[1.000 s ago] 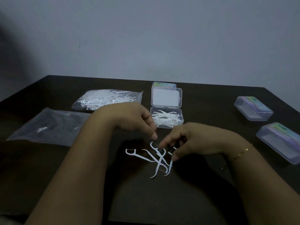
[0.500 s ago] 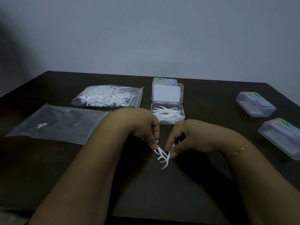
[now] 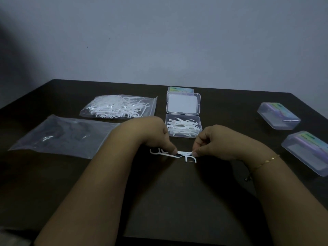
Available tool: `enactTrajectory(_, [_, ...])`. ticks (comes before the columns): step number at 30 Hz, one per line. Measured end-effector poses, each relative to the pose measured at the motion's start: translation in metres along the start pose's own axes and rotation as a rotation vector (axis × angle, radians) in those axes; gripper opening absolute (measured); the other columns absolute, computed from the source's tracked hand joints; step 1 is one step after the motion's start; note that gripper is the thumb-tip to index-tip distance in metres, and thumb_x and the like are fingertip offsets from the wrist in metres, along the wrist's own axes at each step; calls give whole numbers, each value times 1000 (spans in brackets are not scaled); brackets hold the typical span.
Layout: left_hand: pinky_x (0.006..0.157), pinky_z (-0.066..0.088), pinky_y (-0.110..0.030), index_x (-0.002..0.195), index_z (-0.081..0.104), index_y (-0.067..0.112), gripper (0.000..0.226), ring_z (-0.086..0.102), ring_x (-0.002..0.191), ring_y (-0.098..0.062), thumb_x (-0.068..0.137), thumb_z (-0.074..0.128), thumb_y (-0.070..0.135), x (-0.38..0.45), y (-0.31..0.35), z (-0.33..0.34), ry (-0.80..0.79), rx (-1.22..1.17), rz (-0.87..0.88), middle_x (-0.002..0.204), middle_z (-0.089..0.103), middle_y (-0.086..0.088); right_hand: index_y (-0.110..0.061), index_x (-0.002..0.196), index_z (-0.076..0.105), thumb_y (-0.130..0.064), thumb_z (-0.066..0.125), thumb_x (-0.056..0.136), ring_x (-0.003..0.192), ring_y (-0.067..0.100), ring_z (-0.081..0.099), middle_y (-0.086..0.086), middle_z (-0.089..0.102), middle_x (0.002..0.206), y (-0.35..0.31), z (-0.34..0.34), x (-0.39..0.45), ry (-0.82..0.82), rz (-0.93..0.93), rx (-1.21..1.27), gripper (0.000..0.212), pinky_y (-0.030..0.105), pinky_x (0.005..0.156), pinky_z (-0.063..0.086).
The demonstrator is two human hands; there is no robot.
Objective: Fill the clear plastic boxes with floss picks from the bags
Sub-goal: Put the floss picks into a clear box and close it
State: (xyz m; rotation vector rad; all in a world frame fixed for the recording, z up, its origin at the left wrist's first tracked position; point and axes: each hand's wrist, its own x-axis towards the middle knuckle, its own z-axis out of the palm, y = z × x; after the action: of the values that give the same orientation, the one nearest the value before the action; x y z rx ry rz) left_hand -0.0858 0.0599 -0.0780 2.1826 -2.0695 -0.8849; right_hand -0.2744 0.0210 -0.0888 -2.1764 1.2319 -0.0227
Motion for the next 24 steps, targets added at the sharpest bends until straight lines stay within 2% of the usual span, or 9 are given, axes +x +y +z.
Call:
enactTrajectory(2, [68,46,-25,91,68,28,23,58,75,-7,73,79,38,-2,2,-1,-18,-29,43,79,62,11,-21,83,71,-24,73,80,69,4,56,-10,62,77,1,-1,0,-5,-5,-18,4,15,61,42])
enactTrajectory(4, [67,43,-25,92,65,35,24,55,72,-6,73,79,31,-3,4,0,-59,-15,73,77,54,14,-28,82,68,-25,73,81,69,4,54,-7,60,79,1,-1,-1,-14,-32,-52,5,15,60,40])
enactTrajectory(8, [62,43,-22,85,67,30,14,56,69,-5,77,76,22,-1,5,1,-69,-3,77,71,58,14,-31,81,69,-24,70,83,70,2,55,-11,59,78,0,-2,-3,-37,-47,-71,8,11,58,36])
enactTrajectory(13, [78,53,-28,78,72,22,6,65,85,-12,75,78,23,-2,0,0,-13,-6,14,83,71,7,-29,75,68,-21,68,84,73,2,57,-13,61,79,4,-7,-3,-21,2,-76,12,12,60,38])
enactTrajectory(15, [77,53,-28,76,72,21,8,65,85,-12,74,79,26,-2,1,1,-5,-2,-14,84,71,6,-26,79,69,-20,67,85,74,3,56,-12,61,80,3,-7,-3,-15,17,-83,8,13,61,40])
enactTrajectory(20, [79,53,-30,78,72,20,11,65,85,-15,75,77,28,-2,3,2,18,32,-43,85,71,4,-35,81,62,-21,67,84,68,3,53,-10,58,76,2,-3,-3,3,-42,-137,15,13,60,39])
enactTrajectory(22, [82,54,-33,79,72,19,10,65,87,-16,76,76,28,-2,3,3,29,46,-51,87,71,3,-28,81,67,-20,67,85,71,4,57,-10,61,77,1,-3,-3,6,-21,-120,9,13,62,43])
enactTrajectory(24, [83,54,-34,80,72,19,9,65,89,-17,76,75,26,-2,4,3,31,53,-54,90,71,2,-19,82,72,-18,65,85,78,9,63,-8,66,81,1,-2,-3,26,5,-119,8,19,69,49])
